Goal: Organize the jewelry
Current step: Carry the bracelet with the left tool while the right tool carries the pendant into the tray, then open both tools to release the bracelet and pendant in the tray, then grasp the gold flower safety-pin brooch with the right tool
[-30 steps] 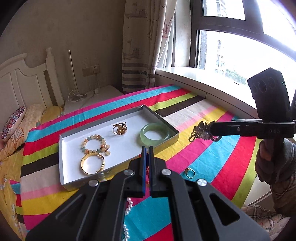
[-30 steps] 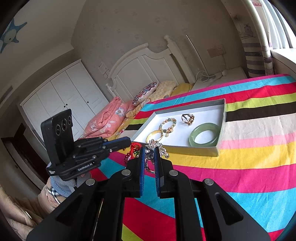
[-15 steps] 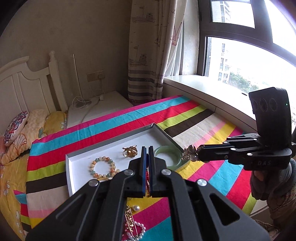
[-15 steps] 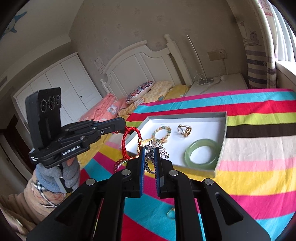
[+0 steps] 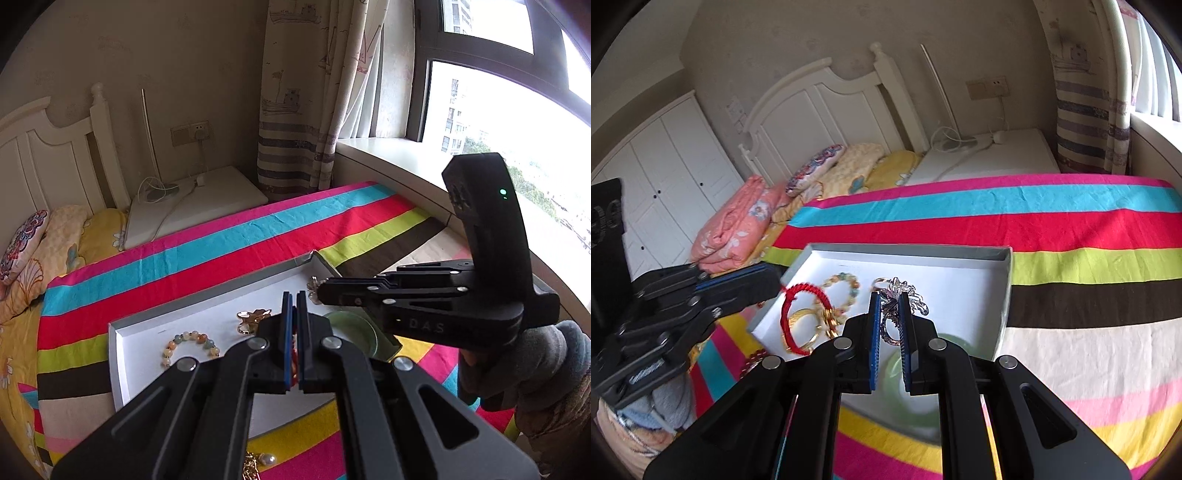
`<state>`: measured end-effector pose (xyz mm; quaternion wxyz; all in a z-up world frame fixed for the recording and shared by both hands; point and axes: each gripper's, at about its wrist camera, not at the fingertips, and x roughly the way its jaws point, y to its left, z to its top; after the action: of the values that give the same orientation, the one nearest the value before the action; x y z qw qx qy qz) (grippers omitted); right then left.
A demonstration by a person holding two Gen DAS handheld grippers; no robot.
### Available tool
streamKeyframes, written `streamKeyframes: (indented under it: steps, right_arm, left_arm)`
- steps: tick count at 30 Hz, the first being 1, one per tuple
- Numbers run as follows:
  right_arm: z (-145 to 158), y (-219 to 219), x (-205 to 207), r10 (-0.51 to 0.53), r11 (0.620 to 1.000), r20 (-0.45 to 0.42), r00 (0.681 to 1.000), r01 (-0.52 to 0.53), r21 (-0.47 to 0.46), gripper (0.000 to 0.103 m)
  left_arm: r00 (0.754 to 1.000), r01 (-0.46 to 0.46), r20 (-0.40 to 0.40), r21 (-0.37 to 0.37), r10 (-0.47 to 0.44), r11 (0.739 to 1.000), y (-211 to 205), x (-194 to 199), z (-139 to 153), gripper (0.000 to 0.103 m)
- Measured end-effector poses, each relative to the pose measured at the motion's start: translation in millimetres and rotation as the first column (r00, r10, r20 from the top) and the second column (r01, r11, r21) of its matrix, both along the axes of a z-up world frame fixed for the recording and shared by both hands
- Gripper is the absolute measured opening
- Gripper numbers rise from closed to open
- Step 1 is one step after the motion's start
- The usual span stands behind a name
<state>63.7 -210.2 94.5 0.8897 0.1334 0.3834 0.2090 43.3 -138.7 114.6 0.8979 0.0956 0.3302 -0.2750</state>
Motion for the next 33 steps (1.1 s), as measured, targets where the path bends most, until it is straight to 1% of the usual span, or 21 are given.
streamKeyframes:
  steps: [4,6,7,8,9,10,11,12,14,16,17,19,20,22,25,27,29,33]
  right_arm:
    - [-14.6,-2.5,21.6,-0.025,1.0,-0.047,0.999,0.025,-0.002,0.011]
    - [-19.1,-3.3,29.2,-0.037,0.999,-0.055,0.998,0.037,-0.01,0.011]
    - [-20.7,-3.9,30.9,-0.048,0.999,-0.055,0.997,0.047,-0.012,0.012]
    - [-22.2,-6.3,32.6,-0.063,0.998,-0.058,0.996,0.063,-0.009,0.016]
    - [-22.8,-8.1,33.1,-0.07,0.998,-0.061,0.996,0.07,0.005,0.019]
    - [-23.0,-10.5,32.0,-0.076,0.997,-0.061,0.995,0.077,0.021,0.025]
    - [-22.4,-12.3,29.0,-0.08,0.996,-0.052,0.995,0.081,0.028,0.029]
    - [-21.4,-13.7,26.2,-0.082,0.996,-0.044,0.996,0.083,0.031,0.03]
    - [-20.5,-15.9,20.0,-0.082,0.996,-0.034,0.996,0.083,0.037,0.031]
    - [-18.0,-17.1,11.3,-0.083,0.995,-0.019,0.996,0.084,0.044,0.031]
    - [-16.8,-18.2,5.7,-0.083,0.995,-0.012,0.996,0.083,0.052,0.031]
    - [-13.6,-18.5,-3.9,-0.079,0.995,0.0,0.997,0.079,0.063,0.031]
    - [-11.5,-18.3,-10.4,-0.075,0.995,0.011,0.997,0.075,0.065,0.031]
    - [-7.3,-16.5,-22.3,-0.064,0.995,0.026,0.998,0.062,0.072,0.031]
    - [-2.4,-10.4,-38.1,-0.049,0.997,0.039,0.998,0.046,0.067,0.032]
    - [-1.1,-3.0,-46.4,-0.032,0.998,0.044,0.999,0.029,0.056,0.035]
    - [-1.5,8.1,-54.6,-0.011,0.999,0.046,0.999,0.009,0.037,0.043]
    - [-5.6,33.5,-65.6,0.047,0.999,0.032,0.998,-0.048,0.012,0.043]
  left_arm:
    - [1.0,-0.023,-0.02,0.032,0.024,0.999,1.2,7.7,-17.4,0.002]
    - [0.997,-0.065,-0.046,0.061,0.067,0.996,9.6,15.6,-32.4,0.004]
    - [0.994,-0.083,-0.066,0.061,0.087,0.995,16.8,19.5,-39.6,0.005]
    - [0.991,-0.1,-0.078,0.064,0.105,0.993,23.8,22.1,-45.3,0.007]
    - [0.988,-0.122,-0.084,0.067,0.127,0.99,32.1,23.6,-49.8,0.017]
    - [0.986,-0.141,-0.083,0.065,0.146,0.988,38.8,24.3,-52.4,0.03]
    - [0.983,-0.157,-0.082,0.056,0.161,0.986,47.2,23.8,-54.3,0.035]
    - [0.981,-0.171,-0.082,0.045,0.174,0.984,55.2,22.5,-54.9,0.042]
    - [0.977,-0.196,-0.081,0.024,0.197,0.98,68.6,18.8,-53.6,0.047]
    - [0.973,-0.221,-0.073,0.004,0.221,0.975,80.3,11.8,-51.1,0.059]
    - [0.97,-0.235,-0.062,-0.005,0.234,0.972,86.7,5.7,-49.2,0.062]
    - [0.967,-0.253,-0.047,-0.027,0.252,0.967,98.0,-7.3,-45.8,0.073]
    - [0.965,-0.261,-0.044,-0.037,0.26,0.965,103.0,-13.2,-45.0,0.075]
    - [0.958,-0.286,-0.036,-0.054,0.285,0.957,116.1,-27.7,-44.3,0.083]
    - [0.943,-0.331,-0.035,-0.081,0.33,0.94,134.5,-42.7,-46.2,0.089]
    - [0.931,-0.365,-0.043,-0.092,0.363,0.926,148.6,-53.3,-49.8,0.09]
    - [0.918,-0.396,-0.051,-0.093,0.393,0.914,161.3,-61.9,-54.2,0.09]
    - [0.892,-0.452,-0.049,-0.096,0.449,0.887,182.7,-77.2,-61.5,0.092]
